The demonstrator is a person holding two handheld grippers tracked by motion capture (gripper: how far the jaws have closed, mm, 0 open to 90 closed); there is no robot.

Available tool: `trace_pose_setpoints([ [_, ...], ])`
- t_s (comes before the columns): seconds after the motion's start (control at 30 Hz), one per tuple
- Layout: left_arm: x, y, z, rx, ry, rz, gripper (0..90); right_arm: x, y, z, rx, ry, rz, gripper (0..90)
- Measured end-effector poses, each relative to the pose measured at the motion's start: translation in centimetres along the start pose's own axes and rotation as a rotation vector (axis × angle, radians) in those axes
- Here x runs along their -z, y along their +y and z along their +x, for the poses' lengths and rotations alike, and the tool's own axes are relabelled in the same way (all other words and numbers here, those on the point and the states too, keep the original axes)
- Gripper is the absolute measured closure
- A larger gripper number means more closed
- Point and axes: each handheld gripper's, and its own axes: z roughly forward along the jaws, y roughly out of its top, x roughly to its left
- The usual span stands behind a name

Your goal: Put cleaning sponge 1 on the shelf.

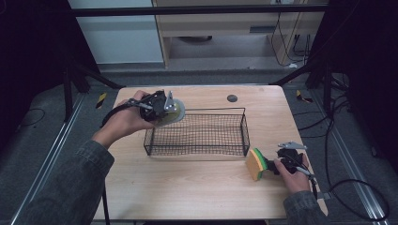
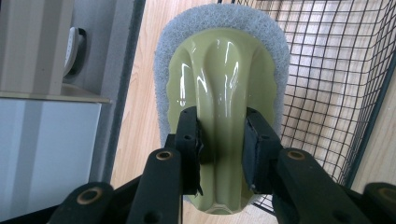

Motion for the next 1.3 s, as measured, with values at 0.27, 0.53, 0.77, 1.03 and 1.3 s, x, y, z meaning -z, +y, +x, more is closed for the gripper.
trace_pose_setpoints([
  [0.27,-0.4,-0.1,0.1,-0.011,-0.007,0.007,70.2,0.0,0.0,0.0,-0.003,-0.003,0.001,0.8],
  [0.53,-0.7,-0.3,0.0,-0.014,-0.006,0.01,70.3,0.0,0.0,0.0,0.0,-0.004,0.001,0.8],
  [0.77,-0.9,-0.3,0.0,-0.021,-0.008,0.021,70.3,0.0,0.0,0.0,0.0,-0.005,0.001,0.8],
  [1.03,-1.2,-0.1,-0.3,-0.032,-0.021,0.023,70.3,0.0,0.0,0.0,0.0,-0.004,0.002,0.8],
  [1.3,-2.0,-0.1,-1.0,-0.052,-0.041,0.038,70.2,0.0,0.0,0.0,0.0,-0.005,0.001,0.8],
])
